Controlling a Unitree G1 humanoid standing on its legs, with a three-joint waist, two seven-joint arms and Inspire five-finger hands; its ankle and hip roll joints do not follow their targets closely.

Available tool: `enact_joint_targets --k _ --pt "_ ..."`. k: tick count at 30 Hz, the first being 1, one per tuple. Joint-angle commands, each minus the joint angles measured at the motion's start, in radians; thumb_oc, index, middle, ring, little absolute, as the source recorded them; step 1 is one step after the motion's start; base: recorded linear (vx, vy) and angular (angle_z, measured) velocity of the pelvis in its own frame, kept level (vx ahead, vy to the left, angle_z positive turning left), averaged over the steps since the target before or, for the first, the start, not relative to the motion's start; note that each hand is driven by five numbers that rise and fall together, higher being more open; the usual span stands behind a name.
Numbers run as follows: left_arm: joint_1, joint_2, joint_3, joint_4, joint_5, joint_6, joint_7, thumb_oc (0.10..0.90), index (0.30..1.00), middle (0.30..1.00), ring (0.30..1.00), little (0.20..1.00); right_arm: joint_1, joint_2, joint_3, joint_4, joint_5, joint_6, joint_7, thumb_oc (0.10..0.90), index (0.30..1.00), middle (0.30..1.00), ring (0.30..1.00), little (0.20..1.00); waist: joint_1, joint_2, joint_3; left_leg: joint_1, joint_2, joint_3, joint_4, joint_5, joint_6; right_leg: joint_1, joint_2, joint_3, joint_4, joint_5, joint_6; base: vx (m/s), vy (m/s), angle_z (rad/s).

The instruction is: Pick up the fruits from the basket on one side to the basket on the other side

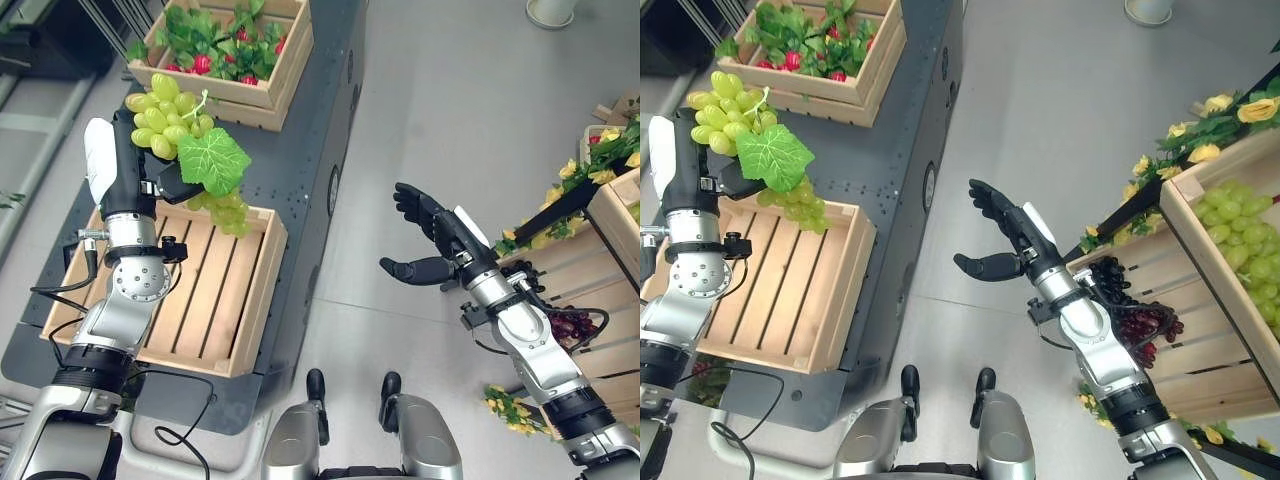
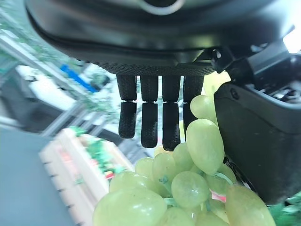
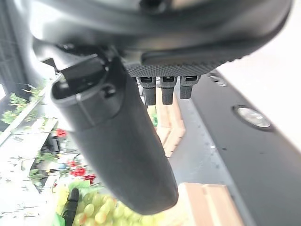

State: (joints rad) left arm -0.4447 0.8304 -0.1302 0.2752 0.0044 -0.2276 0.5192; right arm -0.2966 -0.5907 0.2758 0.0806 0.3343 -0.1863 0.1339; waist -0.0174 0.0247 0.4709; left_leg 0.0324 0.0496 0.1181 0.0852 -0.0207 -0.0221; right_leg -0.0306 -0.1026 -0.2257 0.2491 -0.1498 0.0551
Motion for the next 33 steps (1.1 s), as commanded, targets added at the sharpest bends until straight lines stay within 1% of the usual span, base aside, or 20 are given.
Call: enact_joint_targets --k 1,2,3,4,5,6,7,11,12,13,15,16,18,19,22,24,28,30,33 --pt "-0.050 -0.005 0.054 -0.014 -0.093 -0.115 -0.024 0.400 0.300 0.300 0.300 0.300 -0.012 0.002 0.047 -0.016 0.102 0.009 0.061 0.800 0.900 0.900 0.900 0.900 -0.004 0.002 -0.299 -0.001 -0.079 -0.013 -0.009 -0.047 0.017 0.070 -0.001 0.028 -0.165 0.084 -0.020 0.02 -0.110 0.01" --pt "-0.055 -0.008 0.051 -0.014 -0.105 -0.116 -0.034 0.400 0.300 0.300 0.300 0.300 -0.018 0.005 0.049 -0.017 0.109 0.016 0.062 0.800 0.900 0.900 0.900 0.900 -0.005 0.002 -0.304 0.003 -0.078 -0.012 -0.017 -0.045 0.016 0.075 0.000 0.029 -0.173 0.088 -0.020 0.00 -0.131 0.02" --pt "-0.071 -0.024 0.044 -0.011 -0.135 -0.119 -0.065 0.400 0.300 0.300 0.300 0.300 -0.039 0.020 0.054 -0.019 0.143 0.048 0.076 0.800 0.900 0.900 0.900 0.900 -0.007 0.002 -0.321 0.018 -0.075 -0.013 -0.041 -0.038 0.014 0.089 0.004 0.032 -0.197 0.099 -0.018 0.00 -0.087 0.00" --pt "-0.077 -0.027 0.041 -0.009 -0.139 -0.117 -0.071 0.400 0.300 0.300 0.300 0.300 -0.045 0.026 0.056 -0.018 0.152 0.060 0.080 0.800 0.900 0.900 0.900 0.900 -0.007 0.002 -0.324 0.022 -0.075 -0.013 -0.046 -0.036 0.013 0.093 0.005 0.034 -0.204 0.102 -0.018 -0.01 -0.124 -0.04" --pt "-0.093 -0.039 0.031 -0.004 -0.153 -0.123 -0.086 0.400 0.300 0.300 0.300 0.300 -0.058 0.045 0.062 -0.018 0.164 0.090 0.092 0.800 0.900 0.900 0.900 0.900 -0.008 0.003 -0.338 0.033 -0.073 -0.014 -0.063 -0.031 0.012 0.103 0.007 0.037 -0.223 0.111 -0.016 0.00 -0.075 -0.04" --pt "-0.096 -0.040 0.029 -0.002 -0.155 -0.124 -0.089 0.400 0.300 0.300 0.300 0.300 -0.060 0.047 0.063 -0.019 0.167 0.094 0.092 0.800 0.900 0.900 0.900 0.900 -0.008 0.003 -0.341 0.036 -0.072 -0.014 -0.066 -0.030 0.012 0.106 0.007 0.037 -0.228 0.113 -0.015 0.00 -0.117 -0.03" --pt "-0.120 -0.046 0.017 0.002 -0.165 -0.121 -0.104 0.400 0.300 0.300 0.300 0.300 -0.076 0.058 0.070 -0.024 0.199 0.129 0.096 0.800 0.900 0.900 0.900 0.900 -0.010 0.003 -0.356 0.045 -0.070 -0.012 -0.079 -0.028 0.012 0.117 0.007 0.039 -0.250 0.122 -0.013 0.01 -0.073 -0.01" --pt "-0.158 -0.066 -0.010 0.017 -0.198 -0.130 -0.133 0.400 0.300 0.300 0.300 0.300 -0.094 0.086 0.074 -0.017 0.262 0.172 0.103 0.800 0.900 0.900 0.900 0.900 -0.016 0.004 -0.380 0.063 -0.063 0.001 -0.099 -0.026 0.012 0.134 0.011 0.045 -0.281 0.136 -0.010 0.02 -0.088 -0.05" --pt "-0.170 -0.087 -0.024 0.013 -0.201 -0.129 -0.136 0.400 0.300 0.300 0.300 0.300 -0.101 0.108 0.075 -0.020 0.290 0.190 0.097 0.800 0.900 0.900 0.900 0.900 -0.018 0.004 -0.391 0.073 -0.061 0.001 -0.119 -0.021 0.012 0.142 0.013 0.048 -0.299 0.145 -0.006 0.01 -0.055 -0.02" --pt "-0.172 -0.088 -0.025 0.012 -0.202 -0.128 -0.136 0.400 0.300 0.300 0.300 0.300 -0.102 0.110 0.075 -0.020 0.292 0.192 0.096 0.800 0.900 0.900 0.900 0.900 -0.017 0.004 -0.391 0.075 -0.061 0.001 -0.122 -0.020 0.012 0.144 0.013 0.048 -0.301 0.146 -0.006 0.00 -0.067 -0.01" --pt "-0.207 -0.121 -0.057 0.012 -0.210 -0.125 -0.150 0.400 0.300 0.300 0.300 0.300 -0.128 0.148 0.088 -0.022 0.317 0.208 0.079 0.800 0.900 0.900 0.900 0.900 -0.021 0.005 -0.403 0.087 -0.060 -0.002 -0.161 -0.004 0.012 0.150 0.015 0.049 -0.327 0.162 0.000 -0.02 -0.062 -0.03" --pt "-0.212 -0.126 -0.062 0.014 -0.208 -0.124 -0.151 0.400 0.300 0.300 0.300 0.300 -0.131 0.153 0.090 -0.023 0.318 0.208 0.074 0.800 0.900 0.900 0.900 0.900 -0.021 0.005 -0.405 0.089 -0.060 -0.003 -0.168 -0.001 0.012 0.151 0.015 0.049 -0.331 0.165 0.001 -0.03 -0.064 -0.05" --pt "-0.237 -0.148 -0.088 0.018 -0.204 -0.125 -0.154 0.400 0.300 0.300 0.300 0.300 -0.153 0.177 0.098 -0.025 0.325 0.208 0.054 0.800 0.900 0.900 0.900 0.900 -0.022 0.004 -0.411 0.084 -0.059 -0.005 -0.173 0.000 0.011 0.148 0.015 0.048 -0.336 0.170 0.005 -0.04 -0.059 -0.01" --pt "-0.266 -0.172 -0.113 0.033 -0.208 -0.132 -0.161 0.400 0.300 0.300 0.300 0.300 -0.178 0.200 0.104 -0.026 0.337 0.208 0.026 0.800 0.900 0.900 0.900 0.900 -0.024 0.002 -0.418 0.073 -0.060 -0.011 -0.173 0.001 0.011 0.141 0.016 0.048 -0.336 0.172 0.006 -0.05 -0.060 0.00" --pt "-0.298 -0.202 -0.143 0.059 -0.197 -0.144 -0.165 0.400 0.300 0.300 0.300 0.300 -0.218 0.234 0.111 -0.022 0.358 0.222 -0.009 0.800 0.900 0.900 0.900 0.900 -0.025 -0.001 -0.424 0.063 -0.060 -0.015 -0.173 0.001 0.012 0.134 0.019 0.047 -0.336 0.173 0.007 -0.05 -0.054 -0.03" --pt "-0.308 -0.230 -0.173 0.064 -0.176 -0.151 -0.165 0.400 0.300 0.300 0.300 0.300 -0.244 0.266 0.122 -0.021 0.392 0.231 -0.039 0.800 0.900 0.900 0.900 0.900 -0.029 -0.004 -0.429 0.068 -0.055 -0.001 -0.173 -0.001 0.015 0.132 0.021 0.053 -0.336 0.172 0.005 -0.02 -0.038 -0.16" --pt "-0.313 -0.252 -0.198 0.059 -0.169 -0.149 -0.187 0.400 0.300 0.300 0.300 0.300 -0.263 0.291 0.130 -0.016 0.430 0.239 -0.055 0.800 0.900 0.900 0.900 0.900 -0.030 -0.007 -0.434 0.075 -0.052 0.016 -0.173 -0.004 0.016 0.132 0.022 0.057 -0.336 0.171 0.002 0.00 -0.023 -0.10" --pt "-0.323 -0.270 -0.222 0.057 -0.176 -0.143 -0.215 0.400 0.300 0.300 0.300 0.300 -0.280 0.318 0.139 -0.004 0.472 0.244 -0.070 0.800 0.900 0.900 0.900 0.900 -0.031 -0.009 -0.436 0.081 -0.049 0.024 -0.173 -0.005 0.017 0.134 0.025 0.062 -0.336 0.170 0.000 0.00 -0.020 -0.11" --pt "-0.338 -0.281 -0.251 0.058 -0.157 -0.141 -0.234 0.400 0.300 0.300 0.300 0.300 -0.297 0.334 0.144 0.005 0.509 0.249 -0.088 0.800 0.900 0.900 0.900 0.900 -0.031 -0.011 -0.438 0.089 -0.046 0.032 -0.173 -0.005 0.017 0.138 0.025 0.064 -0.336 0.171 0.000 0.02 -0.022 -0.13"
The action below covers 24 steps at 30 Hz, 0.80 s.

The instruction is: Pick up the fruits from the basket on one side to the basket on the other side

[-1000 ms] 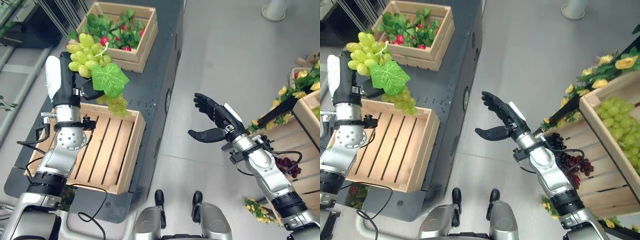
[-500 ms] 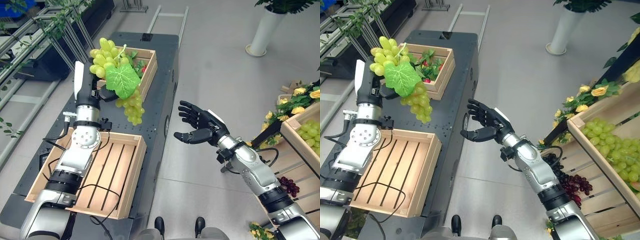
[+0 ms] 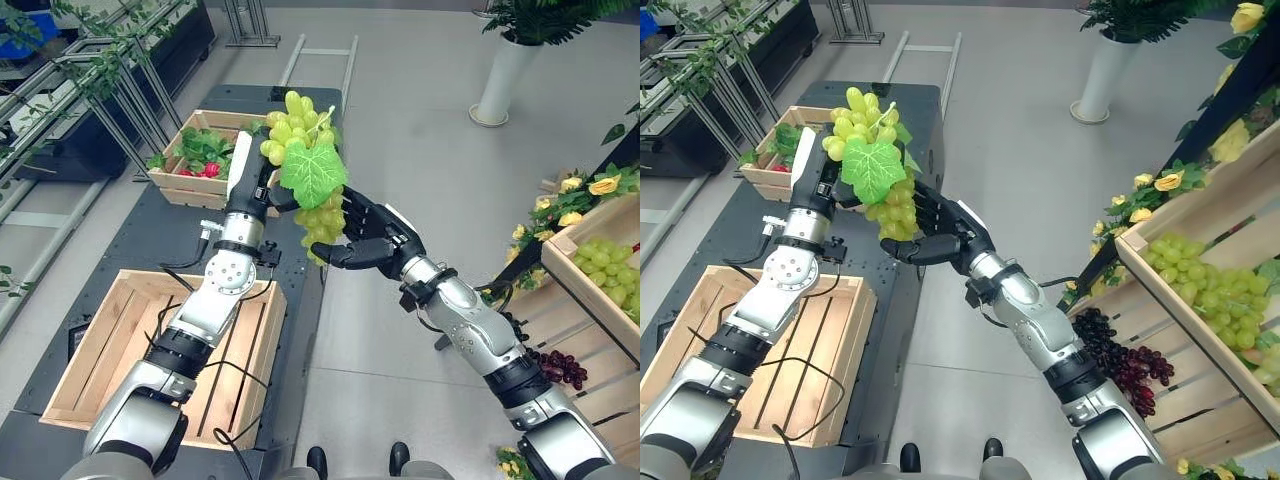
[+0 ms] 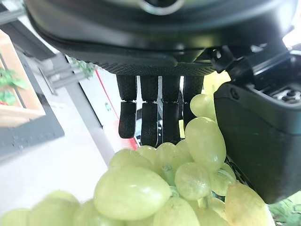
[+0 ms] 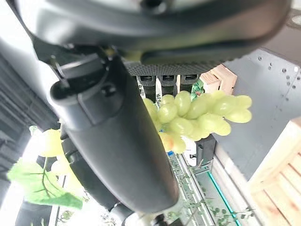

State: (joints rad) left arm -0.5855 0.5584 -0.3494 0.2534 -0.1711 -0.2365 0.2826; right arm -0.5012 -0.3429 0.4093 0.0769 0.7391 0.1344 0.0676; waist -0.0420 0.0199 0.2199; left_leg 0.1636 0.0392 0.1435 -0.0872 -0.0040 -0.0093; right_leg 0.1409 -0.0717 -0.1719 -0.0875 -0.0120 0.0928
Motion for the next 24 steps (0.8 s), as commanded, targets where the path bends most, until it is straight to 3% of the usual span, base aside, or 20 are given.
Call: enact_joint_targets --k 1,19,20,21,22,24 --pt "-0.204 -0.010 -0.044 0.080 0.017 -0.133 -0.013 0.400 0.300 0.300 0.300 0.300 -0.101 0.095 0.012 0.017 0.119 -0.074 -0.029 0.800 0.900 0.900 0.900 0.900 -0.005 -0.008 -0.189 -0.040 -0.035 0.008 0.000 -0.023 0.004 -0.033 -0.006 0.011 0.000 0.033 -0.037 0.02 -0.020 -0.03" --pt "-0.226 -0.033 -0.111 0.014 -0.054 -0.121 -0.191 0.400 0.300 0.300 0.300 0.300 -0.144 0.152 0.009 0.041 0.204 -0.102 -0.103 0.800 0.900 0.900 0.900 0.900 0.006 -0.017 -0.200 -0.039 -0.028 -0.006 0.000 -0.027 0.009 -0.032 -0.005 0.013 0.000 0.034 -0.037 0.00 -0.001 0.00" --pt "-0.226 -0.036 -0.112 0.011 -0.053 -0.118 -0.198 0.400 0.300 0.300 0.300 0.300 -0.147 0.156 0.010 0.045 0.206 -0.112 -0.106 0.584 0.575 0.575 0.575 0.575 0.007 -0.018 -0.200 -0.038 -0.028 -0.006 0.000 -0.027 0.009 -0.031 -0.005 0.013 0.000 0.033 -0.037 0.00 0.000 0.00" --pt "-0.226 -0.036 -0.113 0.011 -0.053 -0.118 -0.199 0.400 0.300 0.300 0.300 0.300 -0.148 0.157 0.010 0.046 0.206 -0.113 -0.107 0.442 0.364 0.364 0.364 0.364 0.007 -0.018 -0.200 -0.038 -0.028 -0.006 0.000 -0.027 0.009 -0.031 -0.005 0.013 0.000 0.033 -0.037 0.00 0.000 0.00" --pt "-0.225 -0.036 -0.114 0.010 -0.054 -0.117 -0.205 0.400 0.300 0.300 0.300 0.300 -0.148 0.160 0.008 0.052 0.206 -0.123 -0.105 0.400 0.300 0.300 0.300 0.300 0.008 -0.018 -0.200 -0.038 -0.027 -0.007 0.000 -0.026 0.009 -0.030 -0.005 0.014 0.000 0.033 -0.038 0.00 0.000 0.00" --pt "-0.221 -0.037 -0.113 0.007 -0.053 -0.115 -0.207 0.400 0.300 0.300 0.300 0.300 -0.147 0.164 0.006 0.057 0.208 -0.132 -0.103 0.400 0.300 0.300 0.300 0.300 0.010 -0.019 -0.201 -0.037 -0.027 -0.010 0.000 -0.027 0.010 -0.029 -0.005 0.014 0.000 0.031 -0.038 0.02 -0.003 0.00"
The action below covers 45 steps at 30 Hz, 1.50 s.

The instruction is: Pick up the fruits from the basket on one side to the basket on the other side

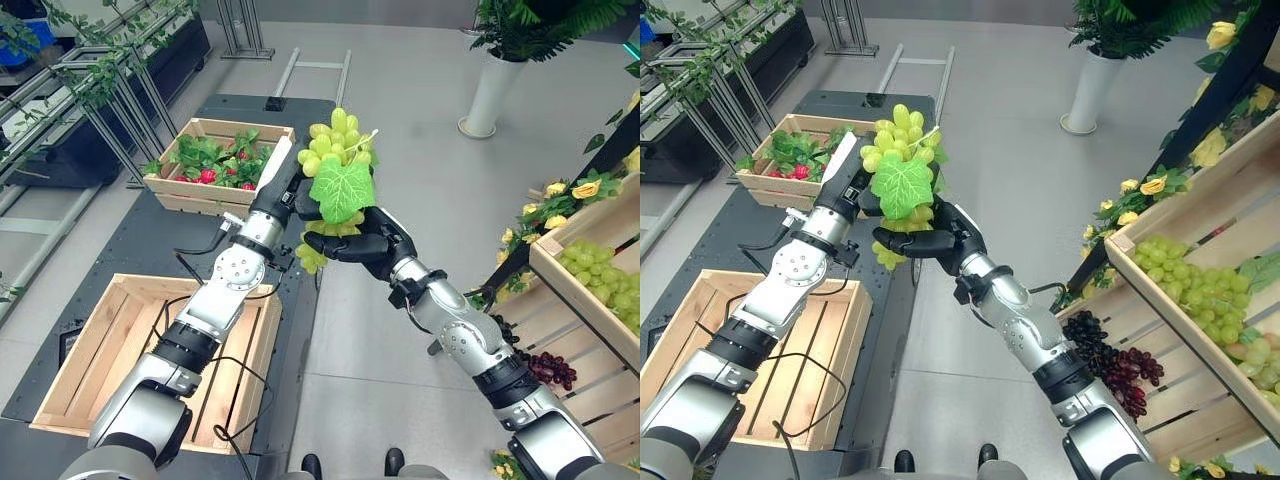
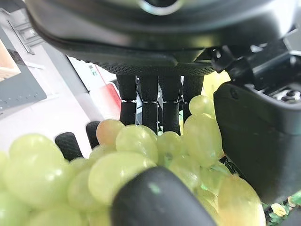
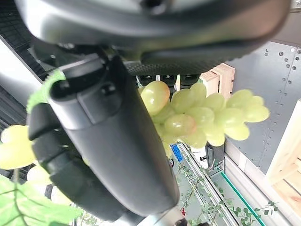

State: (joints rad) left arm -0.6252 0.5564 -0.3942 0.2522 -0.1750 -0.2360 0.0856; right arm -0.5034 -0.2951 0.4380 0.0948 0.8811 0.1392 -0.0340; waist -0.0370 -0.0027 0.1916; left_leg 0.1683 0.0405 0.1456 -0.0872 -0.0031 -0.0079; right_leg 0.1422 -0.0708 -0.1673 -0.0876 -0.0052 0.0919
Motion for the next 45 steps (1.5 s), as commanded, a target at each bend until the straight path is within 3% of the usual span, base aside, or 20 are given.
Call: enact_joint_targets --k 1,20,21,22,23,40,45 --pt "-0.182 -0.035 -0.068 0.009 -0.049 -0.115 -0.010 0.400 0.300 0.300 0.300 0.300 -0.145 0.116 -0.023 0.039 0.066 -0.136 -0.001 0.400 0.300 0.300 0.300 0.300 0.005 0.004 -0.173 -0.042 -0.028 -0.012 0.000 -0.028 0.008 -0.030 -0.006 0.010 0.000 0.024 -0.037 0.00 0.000 0.00" --pt "-0.175 -0.046 -0.054 0.007 -0.048 -0.089 -0.004 0.400 0.300 0.300 0.300 0.300 -0.138 0.127 -0.032 0.046 0.040 -0.192 -0.020 0.400 0.300 0.300 0.300 0.300 0.004 0.003 -0.175 -0.040 -0.021 -0.018 0.000 -0.028 0.008 -0.028 -0.003 0.016 0.000 0.020 -0.040 0.00 0.000 0.00" --pt "-0.174 -0.045 -0.053 0.010 -0.049 -0.089 -0.004 0.478 0.418 0.418 0.418 0.418 -0.138 0.125 -0.032 0.045 0.038 -0.194 -0.020 0.400 0.300 0.300 0.300 0.300 0.004 0.003 -0.175 -0.039 -0.021 -0.017 0.000 -0.028 0.008 -0.027 -0.003 0.017 0.000 0.020 -0.040 0.00 0.000 0.00" --pt "-0.173 -0.046 -0.050 0.012 -0.049 -0.083 -0.001 0.618 0.627 0.627 0.627 0.627 -0.138 0.123 -0.035 0.046 0.034 -0.195 -0.017 0.400 0.300 0.300 0.300 0.300 0.003 0.003 -0.174 -0.038 -0.021 -0.017 0.000 -0.028 0.008 -0.027 -0.002 0.018 0.000 0.020 -0.040 0.00 0.000 0.00" --pt "-0.172 -0.045 -0.047 0.017 -0.049 -0.079 0.000 0.800 0.900 0.900 0.900 0.900 -0.138 0.123 -0.037 0.045 0.031 -0.195 -0.017 0.400 0.300 0.300 0.300 0.300 0.003 0.003 -0.175 -0.037 -0.020 -0.018 0.000 -0.028 0.008 -0.026 -0.002 0.019 0.000 0.020 -0.040 0.00 0.000 0.00" --pt "-0.150 -0.049 -0.022 0.025 -0.027 -0.065 0.031 0.800 0.900 0.900 0.900 0.900 -0.117 0.116 -0.054 0.043 0.019 -0.205 -0.024 0.400 0.300 0.300 0.300 0.300 -0.001 0.004 -0.173 -0.036 -0.019 -0.015 0.000 -0.028 0.008 -0.029 -0.004 0.027 0.000 0.022 -0.037 0.00 0.002 -0.01" --pt "-0.140 -0.041 -0.006 0.014 -0.114 -0.068 0.003 0.800 0.900 0.900 0.900 0.900 -0.100 0.108 -0.061 0.042 0.018 -0.199 -0.020 0.400 0.300 0.300 0.300 0.300 -0.001 0.004 -0.173 -0.034 -0.020 -0.013 0.000 -0.029 0.010 -0.029 -0.006 0.024 0.000 0.023 -0.035 0.00 0.000 0.00"
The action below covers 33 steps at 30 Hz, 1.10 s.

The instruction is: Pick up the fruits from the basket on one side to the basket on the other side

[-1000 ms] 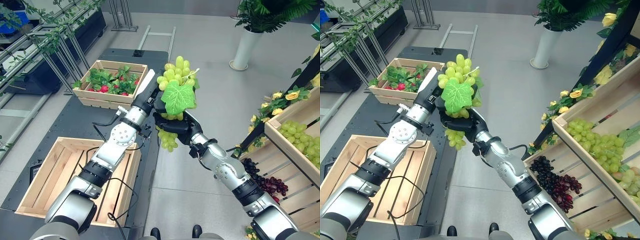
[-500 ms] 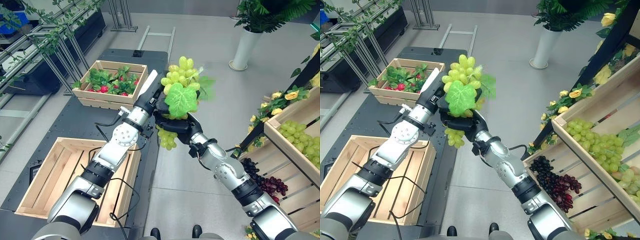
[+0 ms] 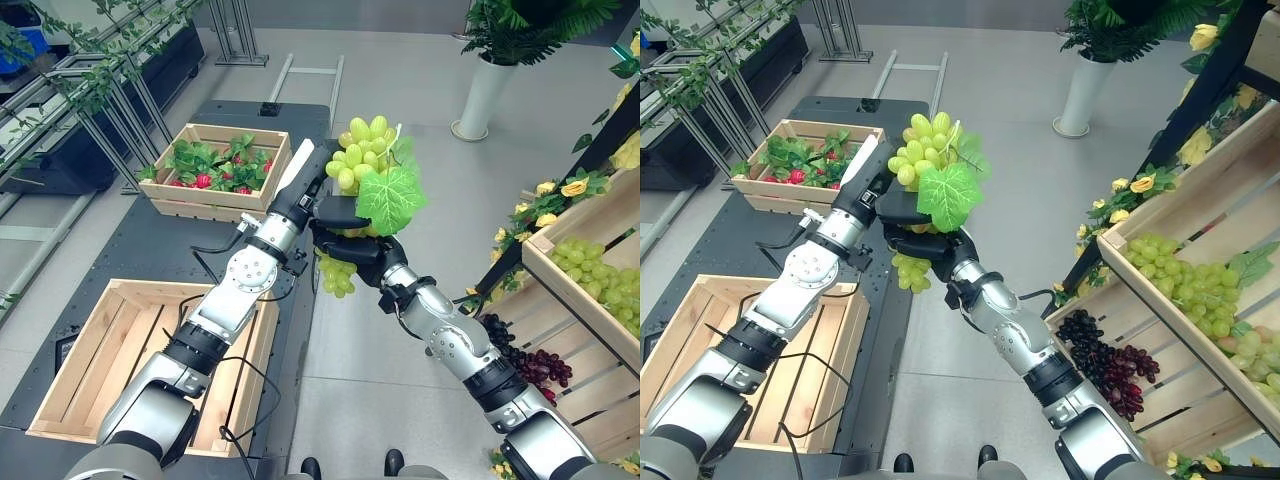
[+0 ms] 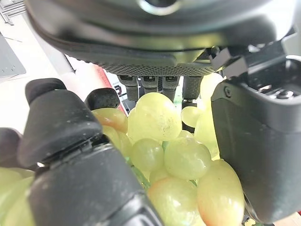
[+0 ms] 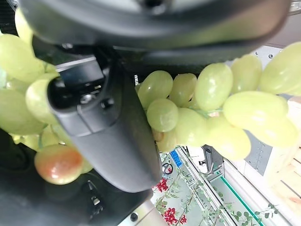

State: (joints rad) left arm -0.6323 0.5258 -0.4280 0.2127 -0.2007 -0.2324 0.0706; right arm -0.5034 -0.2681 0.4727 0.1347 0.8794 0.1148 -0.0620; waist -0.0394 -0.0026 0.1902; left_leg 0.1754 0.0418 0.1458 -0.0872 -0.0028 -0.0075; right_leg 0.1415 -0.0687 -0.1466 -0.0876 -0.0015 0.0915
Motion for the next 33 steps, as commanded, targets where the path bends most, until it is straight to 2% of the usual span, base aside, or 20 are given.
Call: enact_joint_targets --k 1,6,12,16,22,24,29,30,32,33 --pt "-0.126 -0.021 0.040 0.041 -0.138 -0.067 0.006 0.800 0.900 0.900 0.900 0.900 -0.096 0.079 -0.098 0.005 0.018 -0.174 0.008 0.400 0.300 0.300 0.300 0.300 0.002 0.003 -0.172 -0.042 -0.022 -0.016 0.000 -0.029 0.009 -0.028 -0.008 0.002 0.000 0.020 -0.035 0.00 0.000 0.00" --pt "-0.082 -0.068 0.093 -0.035 -0.266 -0.046 -0.029 0.800 0.900 0.900 0.900 0.900 -0.075 0.086 -0.105 0.018 0.014 -0.168 0.009 0.400 0.300 0.300 0.300 0.300 0.007 0.001 -0.170 -0.044 -0.023 -0.018 0.000 -0.028 0.009 -0.029 -0.010 -0.002 0.000 0.022 -0.035 0.00 0.000 0.00" --pt "-0.078 -0.070 0.109 -0.083 -0.268 -0.021 -0.037 0.800 0.900 0.900 0.900 0.900 -0.079 0.095 -0.104 0.014 0.013 -0.164 -0.010 0.400 0.300 0.300 0.300 0.300 0.014 0.001 -0.167 -0.045 -0.026 -0.025 0.000 -0.030 0.011 -0.027 -0.012 -0.009 0.000 0.021 -0.034 0.00 0.000 0.00" --pt "-0.063 -0.075 0.117 -0.101 -0.372 0.029 -0.106 0.800 0.900 0.900 0.900 0.900 -0.069 0.094 -0.107 0.018 0.018 -0.165 -0.010 0.400 0.300 0.300 0.300 0.300 0.016 0.003 -0.169 -0.045 -0.027 -0.027 0.000 -0.030 0.011 -0.026 -0.014 -0.010 0.000 0.022 -0.033 0.00 0.000 0.00" --pt "-0.027 -0.075 0.122 -0.124 -0.412 0.062 -0.152 0.800 0.900 0.900 0.900 0.900 -0.050 0.089 -0.113 0.025 0.028 -0.179 -0.011 0.400 0.300 0.300 0.300 0.300 0.022 0.004 -0.167 -0.042 -0.027 -0.029 0.000 -0.030 0.013 -0.024 -0.016 -0.012 0.000 0.025 -0.032 0.00 0.000 0.00" --pt "-0.005 -0.069 0.127 -0.122 -0.387 0.100 -0.205 0.800 0.900 0.900 0.900 0.900 -0.040 0.087 -0.117 0.023 0.023 -0.187 -0.012 0.400 0.300 0.300 0.300 0.300 0.025 0.004 -0.166 -0.041 -0.026 -0.028 0.000 -0.029 0.013 -0.022 -0.017 -0.013 0.000 0.026 -0.031 0.00 0.000 0.00" --pt "0.022 0.002 0.109 -0.133 -0.278 0.130 -0.296 0.800 0.900 0.900 0.900 0.900 -0.018 0.059 -0.132 0.011 0.031 -0.194 -0.009 0.400 0.300 0.300 0.300 0.300 0.029 0.008 -0.162 -0.040 -0.026 -0.028 0.000 -0.028 0.014 -0.022 -0.019 -0.011 0.000 0.028 -0.028 0.00 0.000 0.00" --pt "0.035 0.058 0.114 -0.134 -0.248 0.131 -0.363 0.800 0.900 0.900 0.900 0.900 -0.002 0.035 -0.147 0.007 0.042 -0.196 -0.002 0.400 0.300 0.300 0.300 0.300 0.031 0.011 -0.161 -0.039 -0.025 -0.025 0.000 -0.028 0.015 -0.023 -0.020 -0.011 0.000 0.030 -0.026 0.00 0.000 0.00" --pt "0.038 0.099 0.115 -0.134 -0.239 0.112 -0.395 0.800 0.900 0.900 0.900 0.900 0.007 0.021 -0.151 0.011 0.051 -0.202 0.004 0.400 0.300 0.300 0.300 0.300 0.033 0.014 -0.162 -0.038 -0.024 -0.024 0.000 -0.027 0.014 -0.022 -0.021 -0.012 0.000 0.031 -0.024 0.00 0.000 0.00" --pt "0.034 0.145 0.115 -0.136 -0.225 0.077 -0.424 0.800 0.900 0.900 0.900 0.900 0.013 0.005 -0.157 0.019 0.061 -0.207 0.010 0.400 0.300 0.300 0.300 0.300 0.035 0.018 -0.162 -0.038 -0.023 -0.022 0.000 -0.026 0.013 -0.023 -0.022 -0.011 0.000 0.032 -0.022 0.00 0.000 0.00"
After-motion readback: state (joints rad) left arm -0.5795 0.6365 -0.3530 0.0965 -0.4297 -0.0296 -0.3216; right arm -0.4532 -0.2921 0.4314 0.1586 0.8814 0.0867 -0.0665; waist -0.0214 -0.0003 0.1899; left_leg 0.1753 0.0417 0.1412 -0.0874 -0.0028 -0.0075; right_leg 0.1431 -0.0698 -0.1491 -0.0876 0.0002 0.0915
